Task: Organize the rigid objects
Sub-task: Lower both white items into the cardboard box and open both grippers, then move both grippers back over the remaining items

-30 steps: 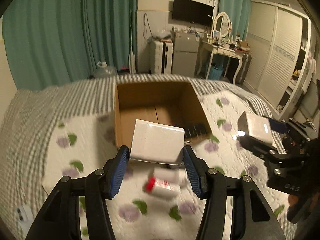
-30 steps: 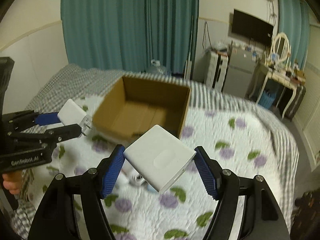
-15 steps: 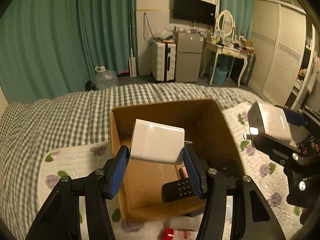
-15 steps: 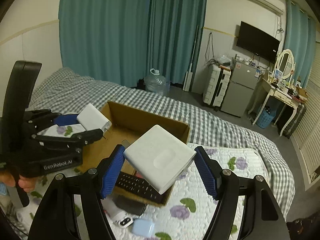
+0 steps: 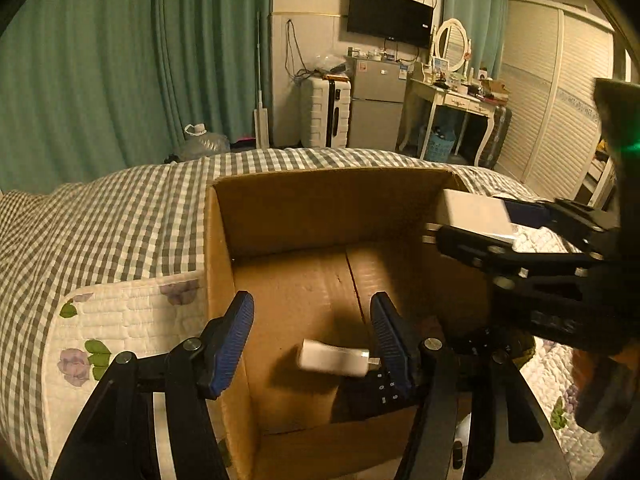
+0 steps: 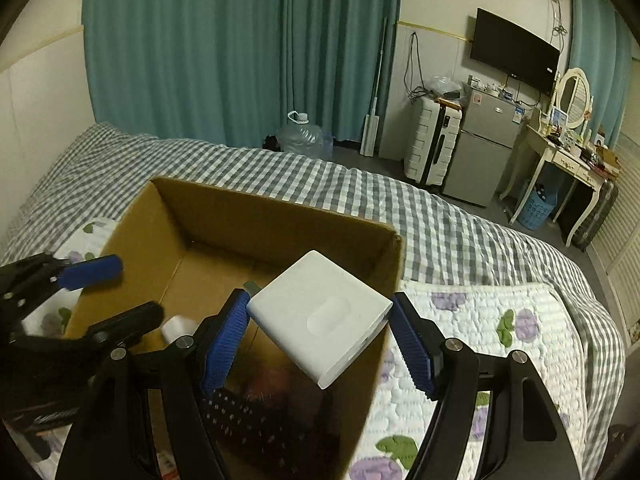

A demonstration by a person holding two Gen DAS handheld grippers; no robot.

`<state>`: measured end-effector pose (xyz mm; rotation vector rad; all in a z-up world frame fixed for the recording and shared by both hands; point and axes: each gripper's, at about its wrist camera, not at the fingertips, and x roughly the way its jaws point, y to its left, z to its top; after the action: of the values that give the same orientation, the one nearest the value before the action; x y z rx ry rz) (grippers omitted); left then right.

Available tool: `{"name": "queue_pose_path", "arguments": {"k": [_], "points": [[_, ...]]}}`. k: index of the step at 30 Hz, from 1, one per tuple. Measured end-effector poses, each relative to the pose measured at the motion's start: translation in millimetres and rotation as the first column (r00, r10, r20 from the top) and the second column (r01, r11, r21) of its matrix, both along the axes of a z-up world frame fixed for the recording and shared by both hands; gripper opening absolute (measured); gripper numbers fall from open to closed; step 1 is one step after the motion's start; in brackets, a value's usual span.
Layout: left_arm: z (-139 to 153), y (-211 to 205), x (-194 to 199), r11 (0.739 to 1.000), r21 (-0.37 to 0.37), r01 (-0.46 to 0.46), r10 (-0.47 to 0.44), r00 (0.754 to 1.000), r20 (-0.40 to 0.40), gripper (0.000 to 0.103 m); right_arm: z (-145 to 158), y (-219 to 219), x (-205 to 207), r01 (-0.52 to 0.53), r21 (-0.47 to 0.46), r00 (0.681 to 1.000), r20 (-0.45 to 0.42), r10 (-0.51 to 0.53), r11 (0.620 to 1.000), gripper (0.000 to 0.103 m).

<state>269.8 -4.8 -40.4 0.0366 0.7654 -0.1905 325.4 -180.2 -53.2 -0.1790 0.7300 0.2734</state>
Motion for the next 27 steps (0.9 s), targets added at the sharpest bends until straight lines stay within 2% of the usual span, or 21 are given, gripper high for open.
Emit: {"name": "queue_pose_path", "arguments": {"k": [4, 5, 6, 7, 10, 14, 18, 23, 27], "points": [[7, 10, -12, 1.0, 0.001, -0.011, 0.011, 1.0, 0.003, 0.064, 1, 3, 3, 0.0, 0.028, 1.0, -0.01, 0.0, 1.0, 0.071], [9, 11, -15, 1.0, -0.009, -0.011, 0.011, 1.0, -0.003, 0.065, 4, 3, 1, 0.004, 0.03, 1.0, 0.006, -0.004, 1.0, 0.075], [11, 12, -18, 1.0, -0.009, -0.02, 0.02, 1.0, -0.01, 0.065, 11, 1, -5, 0.019, 0.023, 0.999, 0.028, -0.02, 1.0, 0.085], [14, 12, -22, 1.0, -0.003, -0.029, 0.029, 0.999, -0.015, 0.065, 15, -1, -9, 0.026, 0.022, 0.999, 0.037, -0.027, 0.999, 0.087], [29, 9, -39, 1.0, -0.005, -0.03, 0.03, 1.0, -0.003, 0.066, 34, -14, -33, 0.029, 0.031, 0.998, 0.048, -0.03, 0.999, 0.087], [50, 3, -66, 0.998, 0.008, -0.055, 0.055, 0.998, 0.025, 0.067, 57, -34, -69, 0.038, 0.0, 0.997, 0.068, -0.038, 0.999, 0.087], [58, 4, -90, 0.995, 0.005, -0.096, 0.095, 0.995, 0.019, 0.067, 75, -56, -108, 0.046, -0.014, 0.996, 0.083, -0.045, 0.999, 0.087], [54, 1, -118, 0.992, 0.015, -0.128, 0.128, 0.992, -0.003, 0.068, 81, -74, -146, 0.034, -0.017, 0.996, 0.085, -0.032, 0.999, 0.087], [36, -10, -134, 0.989, 0.055, -0.138, 0.14, 0.99, -0.026, 0.068, 65, -75, -165, 0.011, -0.009, 0.998, 0.06, -0.01, 1.0, 0.087]]}}
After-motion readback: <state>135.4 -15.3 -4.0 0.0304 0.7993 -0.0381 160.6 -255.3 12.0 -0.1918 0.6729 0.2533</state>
